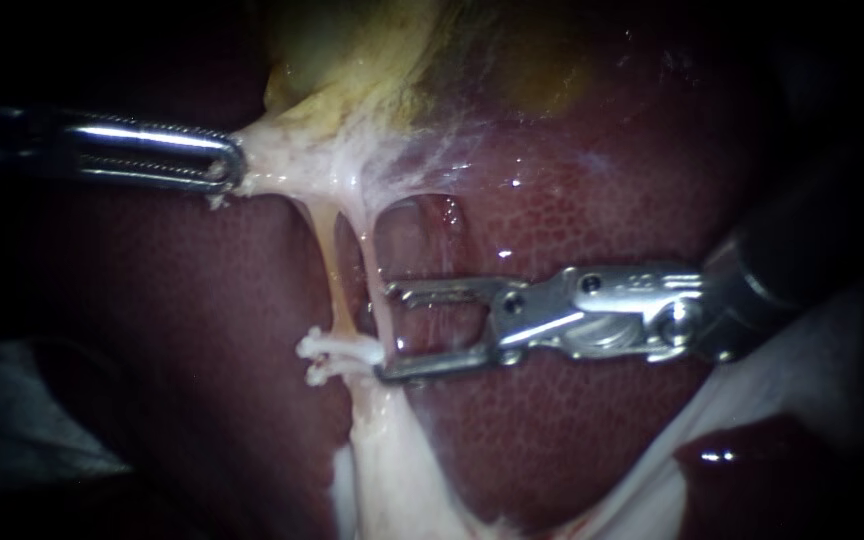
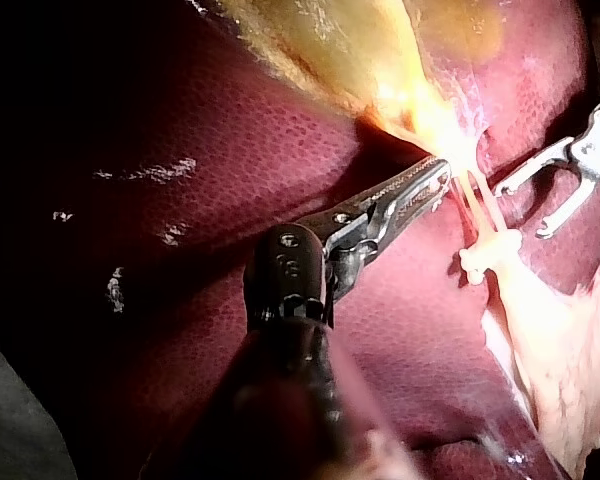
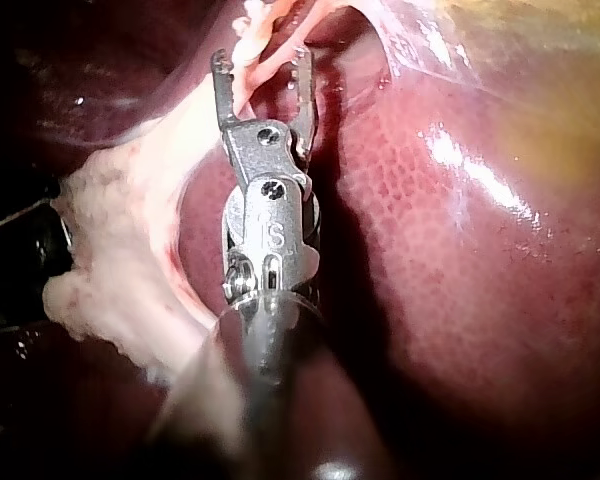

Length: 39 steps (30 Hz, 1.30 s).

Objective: Going back second clip left tube

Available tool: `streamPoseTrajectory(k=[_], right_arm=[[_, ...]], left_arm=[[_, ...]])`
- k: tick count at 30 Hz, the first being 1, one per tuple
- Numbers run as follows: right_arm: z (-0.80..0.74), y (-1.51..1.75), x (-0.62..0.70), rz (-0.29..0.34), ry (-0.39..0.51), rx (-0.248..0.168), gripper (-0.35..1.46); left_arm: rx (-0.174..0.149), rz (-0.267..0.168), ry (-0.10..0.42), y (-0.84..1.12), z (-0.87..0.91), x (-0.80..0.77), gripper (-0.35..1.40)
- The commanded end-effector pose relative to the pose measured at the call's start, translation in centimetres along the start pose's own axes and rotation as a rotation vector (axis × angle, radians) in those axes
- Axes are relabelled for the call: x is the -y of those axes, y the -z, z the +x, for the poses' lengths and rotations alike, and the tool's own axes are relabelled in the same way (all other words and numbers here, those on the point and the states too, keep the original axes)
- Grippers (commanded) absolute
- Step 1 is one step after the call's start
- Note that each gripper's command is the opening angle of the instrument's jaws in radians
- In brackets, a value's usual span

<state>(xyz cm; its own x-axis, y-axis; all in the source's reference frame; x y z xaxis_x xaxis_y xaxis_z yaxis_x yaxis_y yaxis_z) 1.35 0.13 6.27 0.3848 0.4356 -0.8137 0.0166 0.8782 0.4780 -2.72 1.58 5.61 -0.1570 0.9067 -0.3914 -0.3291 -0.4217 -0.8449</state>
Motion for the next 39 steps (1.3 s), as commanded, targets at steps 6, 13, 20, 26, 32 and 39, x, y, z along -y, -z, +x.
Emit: streamPoseTrajectory(k=[6, 13, 20, 26, 32, 39], right_arm=[[0.00, 0.56, 0.00, -0.017, 0.061, 0.034, 0.50], [0.08, 1.01, -0.06, -0.025, 0.084, 0.039, 0.50], [0.10, 1.09, -0.03, -0.008, 0.097, 0.060, 0.50], [0.09, 1.11, -0.02, -0.004, 0.104, 0.060, 0.50], [0.09, 1.13, -0.02, 0.001, 0.116, 0.062, 0.50], [0.09, 1.12, 0.00, 0.007, 0.116, 0.061, 0.50]], left_arm=[[0.000, -0.001, 0.000, 0.00, 0.01, 0.01, -0.35], [-0.001, 0.002, -0.001, -0.01, 0.01, 0.04, -0.35], [-0.006, 0.010, -0.009, -0.16, -0.11, 0.16, -0.35], [0.003, 0.016, -0.026, -0.44, -0.27, 0.27, -0.35], [0.011, 0.012, -0.027, -0.62, -0.34, 0.38, -0.35], [0.015, 0.011, -0.027, -0.62, -0.34, 0.37, -0.35]])
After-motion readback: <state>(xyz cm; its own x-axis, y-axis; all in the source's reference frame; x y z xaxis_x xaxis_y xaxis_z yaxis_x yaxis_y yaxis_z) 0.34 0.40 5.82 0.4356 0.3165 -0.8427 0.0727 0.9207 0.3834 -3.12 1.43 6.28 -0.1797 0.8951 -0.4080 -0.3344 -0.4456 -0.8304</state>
